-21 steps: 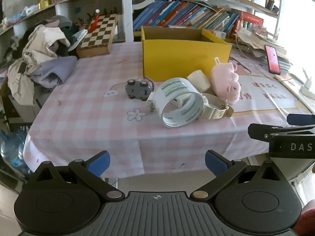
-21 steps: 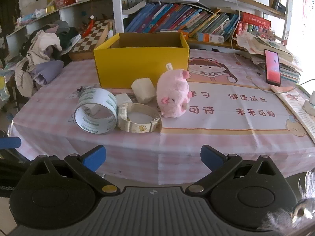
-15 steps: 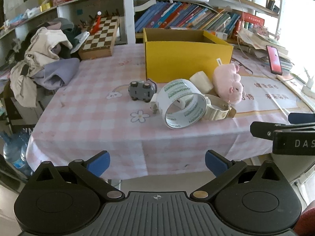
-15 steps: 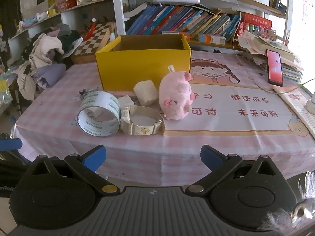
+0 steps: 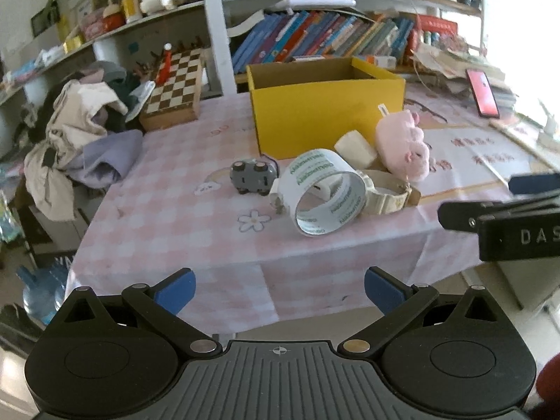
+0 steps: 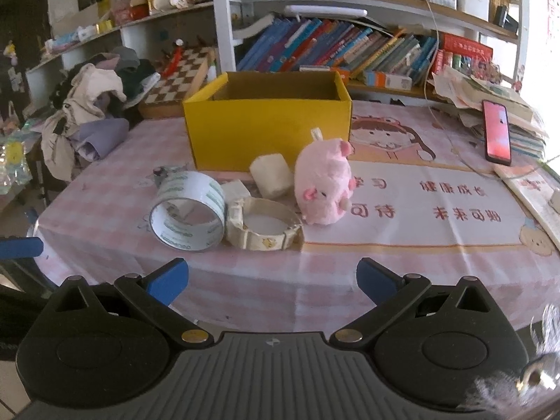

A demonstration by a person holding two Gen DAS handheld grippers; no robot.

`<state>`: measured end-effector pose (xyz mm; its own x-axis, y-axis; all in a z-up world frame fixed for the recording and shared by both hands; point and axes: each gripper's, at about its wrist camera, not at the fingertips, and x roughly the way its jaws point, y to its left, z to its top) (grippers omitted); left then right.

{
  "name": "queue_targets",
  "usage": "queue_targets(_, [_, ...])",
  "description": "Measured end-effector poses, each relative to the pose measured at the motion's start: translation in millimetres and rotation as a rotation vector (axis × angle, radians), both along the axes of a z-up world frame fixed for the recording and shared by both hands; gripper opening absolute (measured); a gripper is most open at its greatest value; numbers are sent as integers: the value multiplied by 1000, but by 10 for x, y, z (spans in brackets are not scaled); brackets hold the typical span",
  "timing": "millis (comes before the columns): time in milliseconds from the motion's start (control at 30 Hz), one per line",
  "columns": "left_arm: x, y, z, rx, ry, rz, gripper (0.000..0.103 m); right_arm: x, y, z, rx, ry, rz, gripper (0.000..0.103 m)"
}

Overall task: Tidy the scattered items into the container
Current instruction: 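Move both grippers toward the tape roll and pink plush pig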

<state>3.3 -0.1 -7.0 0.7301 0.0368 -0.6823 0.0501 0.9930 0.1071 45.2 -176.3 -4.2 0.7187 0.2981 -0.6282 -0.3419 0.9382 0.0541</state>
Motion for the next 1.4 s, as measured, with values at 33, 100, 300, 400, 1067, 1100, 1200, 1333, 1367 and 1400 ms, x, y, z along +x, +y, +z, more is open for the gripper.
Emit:
queue_targets(33, [-6, -10, 3, 1, -2, -11, 103, -3, 11, 5, -10, -5, 0, 103])
queue_targets(100, [-18, -19, 17, -5, -12, -26, 103, -6, 24, 5, -28, -8, -4, 103])
queue_targets(300, [-23, -16, 19, -6, -34, -16, 103, 4, -24, -9, -25, 2, -26, 103])
queue_targets(400, [-59, -17, 36, 4, -74, -17, 103, -4, -45, -2, -20, 1, -33, 103])
queue_targets(1067, [-120, 118, 1, -22, -100, -14, 103, -31, -76, 83, -4, -37, -77, 103])
queue_targets(1100, [-124, 133, 3, -28, -103, -12, 103, -38, -69, 83, -9, -39, -79, 103])
queue_targets(1200, [-158, 153, 39, -68, -129, -54, 103, -69, -61, 115, -17, -72, -90, 103])
queue_targets(1333, [-185, 186, 130, -108, -179, -67, 103, -129, -105, 195, -39, -196, -154, 103])
queue_targets(1367, [-164, 184, 139, -99, -175, -52, 103, -127, -118, 203, -40, -210, -163, 103])
queue_targets(1400, [-127, 176, 144, -91, -159, -37, 103, -119, -127, 203, -43, -216, -167, 103])
